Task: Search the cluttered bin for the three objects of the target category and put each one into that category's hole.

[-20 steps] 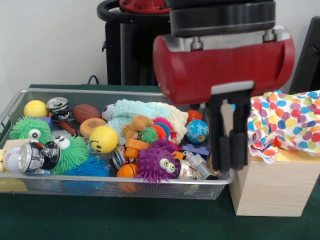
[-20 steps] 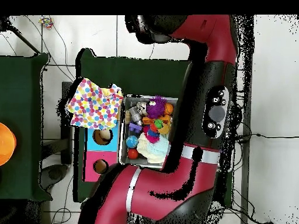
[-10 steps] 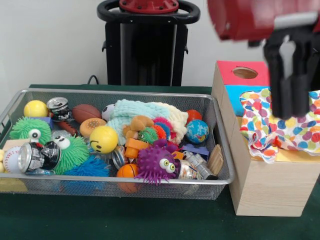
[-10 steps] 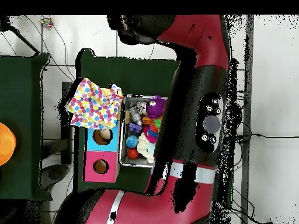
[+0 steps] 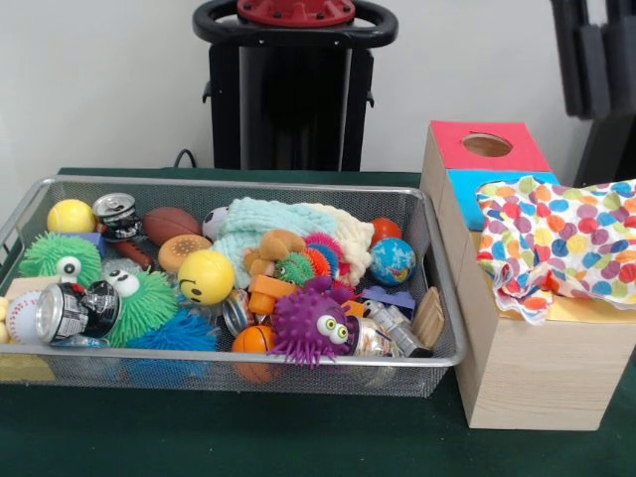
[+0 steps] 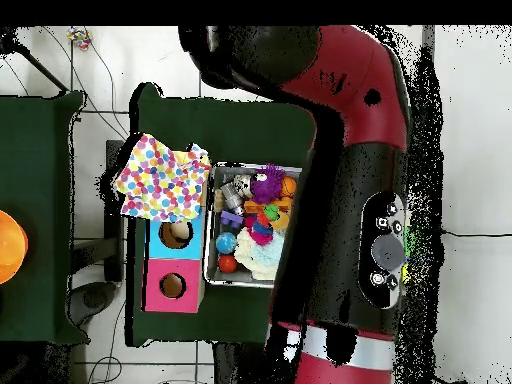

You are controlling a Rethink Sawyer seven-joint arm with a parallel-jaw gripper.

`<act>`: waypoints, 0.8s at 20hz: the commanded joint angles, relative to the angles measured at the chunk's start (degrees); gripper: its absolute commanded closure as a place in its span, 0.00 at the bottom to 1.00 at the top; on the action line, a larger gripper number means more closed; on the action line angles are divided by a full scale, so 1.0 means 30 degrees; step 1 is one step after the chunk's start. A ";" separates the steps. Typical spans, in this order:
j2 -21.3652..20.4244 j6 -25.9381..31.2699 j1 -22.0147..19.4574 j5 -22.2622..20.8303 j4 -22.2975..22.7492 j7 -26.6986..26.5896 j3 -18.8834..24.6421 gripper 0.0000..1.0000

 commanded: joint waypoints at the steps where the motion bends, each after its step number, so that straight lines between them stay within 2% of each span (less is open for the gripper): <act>1: -0.1480 0.0238 -0.1455 -0.1092 0.6101 -0.5459 0.3611 1.00; 8: -0.1312 0.0381 -0.2021 -0.2954 0.5515 -0.5395 0.4223 1.00; 11: -0.1469 -0.0078 -0.2400 -0.3307 0.6207 -0.5160 0.4719 1.00; 16: -0.2562 -0.1059 -0.3220 -0.4115 0.8798 -0.5507 0.5469 1.00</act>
